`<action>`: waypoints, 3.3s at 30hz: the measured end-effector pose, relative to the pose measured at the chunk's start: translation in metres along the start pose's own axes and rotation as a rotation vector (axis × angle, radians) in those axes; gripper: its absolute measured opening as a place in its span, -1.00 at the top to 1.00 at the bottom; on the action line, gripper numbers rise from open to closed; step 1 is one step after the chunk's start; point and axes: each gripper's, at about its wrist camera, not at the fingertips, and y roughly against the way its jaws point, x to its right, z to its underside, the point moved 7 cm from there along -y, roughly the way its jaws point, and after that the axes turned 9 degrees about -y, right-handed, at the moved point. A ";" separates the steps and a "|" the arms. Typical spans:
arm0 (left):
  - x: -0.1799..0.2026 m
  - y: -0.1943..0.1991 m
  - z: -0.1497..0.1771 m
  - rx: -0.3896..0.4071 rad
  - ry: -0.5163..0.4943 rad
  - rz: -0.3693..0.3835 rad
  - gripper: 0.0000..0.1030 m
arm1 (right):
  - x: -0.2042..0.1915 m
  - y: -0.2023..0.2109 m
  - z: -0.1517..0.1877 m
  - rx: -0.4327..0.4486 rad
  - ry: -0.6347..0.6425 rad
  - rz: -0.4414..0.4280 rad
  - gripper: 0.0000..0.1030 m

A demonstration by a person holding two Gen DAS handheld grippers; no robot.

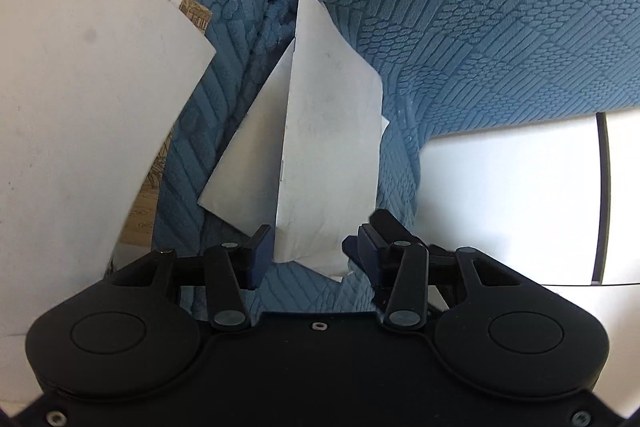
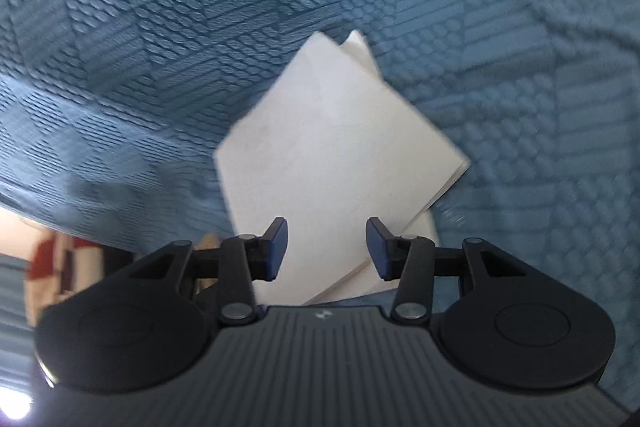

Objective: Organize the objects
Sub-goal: 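Close both tools on the white paper pile edge and lift it, then lift the gripped white paper pile off the cushion with both tools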

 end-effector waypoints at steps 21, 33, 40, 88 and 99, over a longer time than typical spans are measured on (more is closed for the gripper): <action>-0.001 0.008 -0.002 0.004 0.128 0.155 0.19 | 0.029 -0.008 0.037 -0.062 -0.476 -0.174 -0.23; -0.002 0.015 -0.003 0.016 0.172 0.201 0.19 | 0.026 -0.008 0.031 -0.022 -0.438 -0.166 0.50; -0.002 0.009 0.001 0.021 0.181 0.193 0.19 | 0.025 0.003 0.029 0.022 -0.398 -0.179 0.82; 0.006 0.029 -0.005 0.144 0.101 0.097 0.96 | 0.039 -0.002 0.008 0.132 -0.377 -0.193 0.57; 0.009 0.052 -0.002 0.183 0.058 0.089 0.91 | -0.005 0.029 0.011 0.190 -0.161 -0.248 0.79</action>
